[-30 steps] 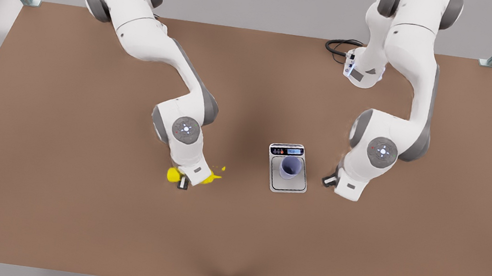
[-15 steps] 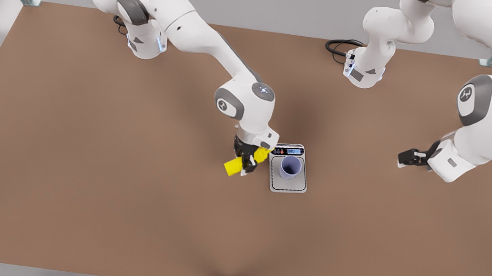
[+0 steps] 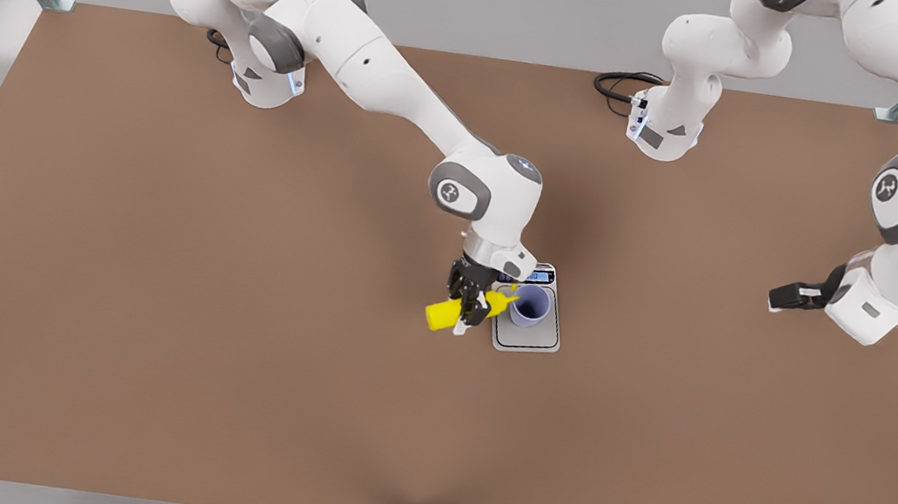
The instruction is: Move cup to the weight, pick up sauce bottle, pour sauce
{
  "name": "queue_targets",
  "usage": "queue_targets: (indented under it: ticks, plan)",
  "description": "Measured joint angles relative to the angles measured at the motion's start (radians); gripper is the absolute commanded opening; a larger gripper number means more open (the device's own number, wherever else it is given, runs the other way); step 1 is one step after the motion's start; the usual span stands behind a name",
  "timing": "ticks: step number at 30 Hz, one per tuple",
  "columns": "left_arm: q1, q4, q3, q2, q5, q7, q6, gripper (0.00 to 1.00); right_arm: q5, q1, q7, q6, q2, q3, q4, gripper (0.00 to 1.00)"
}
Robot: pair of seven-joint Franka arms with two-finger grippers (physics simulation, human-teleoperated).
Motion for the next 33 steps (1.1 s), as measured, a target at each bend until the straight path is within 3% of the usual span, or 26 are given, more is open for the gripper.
queue_targets:
  ticks: [6,33]
  plan:
    - [-0.043,0.001,-0.013,0.031,-0.025,-0.013,0.006,1.0,-0.102,0.007,-0.123,0.006,0.031,-0.001,0.034,0.56]
    - [-0.034,0.015,-0.003,0.001,-0.029,-0.012,0.012,1.0,-0.133,0.029,-0.168,0.034,0.093,0.0,0.107,0.56]
